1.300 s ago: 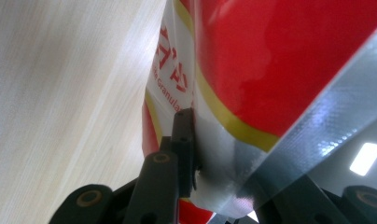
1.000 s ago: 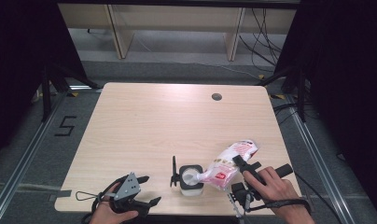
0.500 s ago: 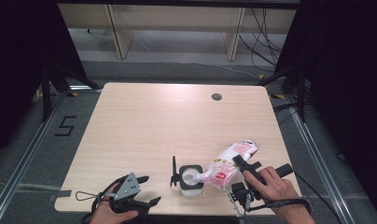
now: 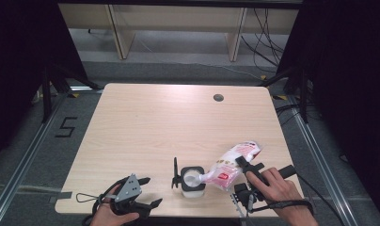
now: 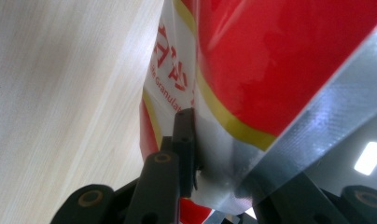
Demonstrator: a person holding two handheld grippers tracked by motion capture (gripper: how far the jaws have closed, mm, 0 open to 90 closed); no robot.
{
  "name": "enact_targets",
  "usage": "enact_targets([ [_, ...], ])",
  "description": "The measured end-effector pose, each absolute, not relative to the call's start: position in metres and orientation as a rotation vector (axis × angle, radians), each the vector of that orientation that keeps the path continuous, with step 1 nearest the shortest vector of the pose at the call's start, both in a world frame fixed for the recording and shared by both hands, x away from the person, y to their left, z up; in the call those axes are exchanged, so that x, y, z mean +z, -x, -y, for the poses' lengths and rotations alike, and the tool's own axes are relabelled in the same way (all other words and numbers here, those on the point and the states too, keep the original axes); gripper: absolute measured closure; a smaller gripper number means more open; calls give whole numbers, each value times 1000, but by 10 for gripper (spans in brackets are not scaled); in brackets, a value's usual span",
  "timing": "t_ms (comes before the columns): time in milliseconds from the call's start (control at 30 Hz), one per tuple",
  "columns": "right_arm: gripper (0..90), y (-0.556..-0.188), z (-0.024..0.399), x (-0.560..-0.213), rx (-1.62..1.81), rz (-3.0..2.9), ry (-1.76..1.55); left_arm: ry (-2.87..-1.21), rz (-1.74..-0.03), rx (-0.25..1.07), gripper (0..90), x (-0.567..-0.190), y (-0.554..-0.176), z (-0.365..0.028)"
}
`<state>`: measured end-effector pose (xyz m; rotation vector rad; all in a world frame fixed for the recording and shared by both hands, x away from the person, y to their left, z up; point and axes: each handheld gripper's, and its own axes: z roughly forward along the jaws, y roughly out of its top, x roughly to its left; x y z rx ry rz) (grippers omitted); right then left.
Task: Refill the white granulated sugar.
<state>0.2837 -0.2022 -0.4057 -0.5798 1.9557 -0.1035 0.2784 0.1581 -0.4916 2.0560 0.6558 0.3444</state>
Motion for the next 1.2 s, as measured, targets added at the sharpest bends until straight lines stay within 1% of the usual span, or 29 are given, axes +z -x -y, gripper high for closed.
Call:
enact_targets([
  [333,767,-282,202,-406,-117,-1945,567,-2055,-658,343,198,-492,-278,-158],
  [367,767,-283,200,-405,-129,-1933,610,-2049,-671,335,198,-492,-278,-158],
  [467,768,-281,200,-406,-129,-1945,563,-2056,-654,343,198,-492,-278,-158],
  [733,769,-281,200,-406,-130,-1939,568,-2050,-670,334,198,-492,-278,-158],
  [867,769,-282,198,-404,-142,-1928,606,-2056,-654,344,198,-492,-278,-158],
  [1200,771,-281,200,-406,-134,-1939,570,-2049,-671,334,198,-492,-278,-157],
])
